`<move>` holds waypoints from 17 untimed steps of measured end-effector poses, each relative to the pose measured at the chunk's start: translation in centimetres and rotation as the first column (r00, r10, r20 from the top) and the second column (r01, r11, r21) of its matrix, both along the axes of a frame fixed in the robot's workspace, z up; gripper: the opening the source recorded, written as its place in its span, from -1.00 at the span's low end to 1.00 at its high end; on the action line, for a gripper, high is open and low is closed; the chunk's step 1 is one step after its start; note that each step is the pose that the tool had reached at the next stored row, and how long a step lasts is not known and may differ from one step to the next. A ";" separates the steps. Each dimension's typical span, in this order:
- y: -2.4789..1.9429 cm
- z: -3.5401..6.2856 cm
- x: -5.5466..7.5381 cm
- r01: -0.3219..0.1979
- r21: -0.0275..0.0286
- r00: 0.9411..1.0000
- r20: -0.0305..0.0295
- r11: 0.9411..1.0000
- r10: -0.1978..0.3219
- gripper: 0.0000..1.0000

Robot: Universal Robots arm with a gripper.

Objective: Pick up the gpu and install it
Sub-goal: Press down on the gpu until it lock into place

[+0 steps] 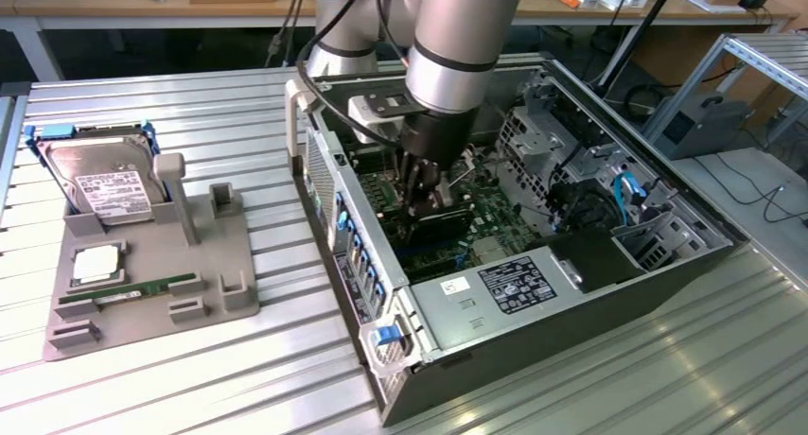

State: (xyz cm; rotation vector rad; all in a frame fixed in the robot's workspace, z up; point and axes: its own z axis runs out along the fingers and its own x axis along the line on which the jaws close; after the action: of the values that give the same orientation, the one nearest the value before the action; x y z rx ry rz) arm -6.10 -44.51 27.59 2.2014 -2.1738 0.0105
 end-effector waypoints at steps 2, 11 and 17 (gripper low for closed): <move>0.00 -0.17 -0.3 0.000 0.000 1.000 0.000 1.000 0.000 -0.79; -0.23 -0.37 -0.7 0.000 0.001 1.000 0.000 1.000 0.000 -0.79; -0.25 -0.38 0.1 -0.001 0.001 1.000 0.000 1.000 0.001 -0.79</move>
State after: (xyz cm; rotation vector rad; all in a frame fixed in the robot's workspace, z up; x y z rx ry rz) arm -6.03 -44.76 27.22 2.2024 -2.1734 0.0096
